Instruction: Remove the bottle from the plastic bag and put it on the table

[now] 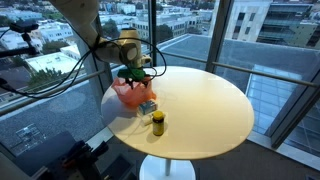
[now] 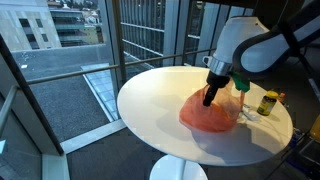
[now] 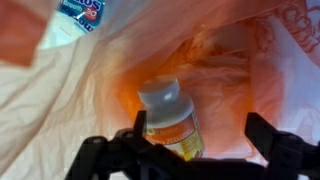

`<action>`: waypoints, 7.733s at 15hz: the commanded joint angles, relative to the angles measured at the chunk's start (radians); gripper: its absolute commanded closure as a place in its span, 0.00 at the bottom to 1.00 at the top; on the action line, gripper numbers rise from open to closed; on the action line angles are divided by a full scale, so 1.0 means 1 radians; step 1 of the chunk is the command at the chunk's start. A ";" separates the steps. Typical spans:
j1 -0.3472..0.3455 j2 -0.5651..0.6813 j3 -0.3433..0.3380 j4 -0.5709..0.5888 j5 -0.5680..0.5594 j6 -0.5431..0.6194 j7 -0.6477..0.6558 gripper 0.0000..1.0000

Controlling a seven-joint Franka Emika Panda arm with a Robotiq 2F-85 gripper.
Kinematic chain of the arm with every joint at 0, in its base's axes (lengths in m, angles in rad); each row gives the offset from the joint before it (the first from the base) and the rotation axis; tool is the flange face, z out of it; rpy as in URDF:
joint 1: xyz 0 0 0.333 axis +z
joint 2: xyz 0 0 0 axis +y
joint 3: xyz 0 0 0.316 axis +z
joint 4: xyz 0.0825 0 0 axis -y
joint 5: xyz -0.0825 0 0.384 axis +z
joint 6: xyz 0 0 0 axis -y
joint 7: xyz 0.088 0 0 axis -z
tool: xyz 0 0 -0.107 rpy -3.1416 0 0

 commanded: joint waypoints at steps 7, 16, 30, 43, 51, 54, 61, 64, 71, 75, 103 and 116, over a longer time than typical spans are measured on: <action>-0.015 0.036 -0.013 0.029 -0.015 0.077 -0.025 0.00; -0.019 0.066 -0.010 0.033 -0.008 0.109 -0.028 0.00; -0.006 -0.008 -0.019 -0.006 -0.012 0.084 0.006 0.65; -0.010 -0.134 -0.005 -0.029 0.014 -0.073 -0.006 0.65; -0.012 -0.085 -0.008 0.007 0.011 -0.048 -0.010 0.00; -0.015 -0.046 -0.009 0.023 0.015 -0.037 -0.017 0.00; -0.004 0.039 -0.020 0.061 -0.006 0.011 0.006 0.00; 0.000 0.065 -0.025 0.074 -0.011 0.025 0.011 0.00; 0.011 0.086 -0.041 0.086 -0.026 0.024 0.027 0.32; 0.017 0.072 -0.047 0.078 -0.037 0.021 0.039 0.64; 0.016 -0.253 -0.007 -0.040 0.058 -0.237 0.045 0.64; -0.085 -0.371 -0.106 -0.064 0.053 -0.243 0.125 0.64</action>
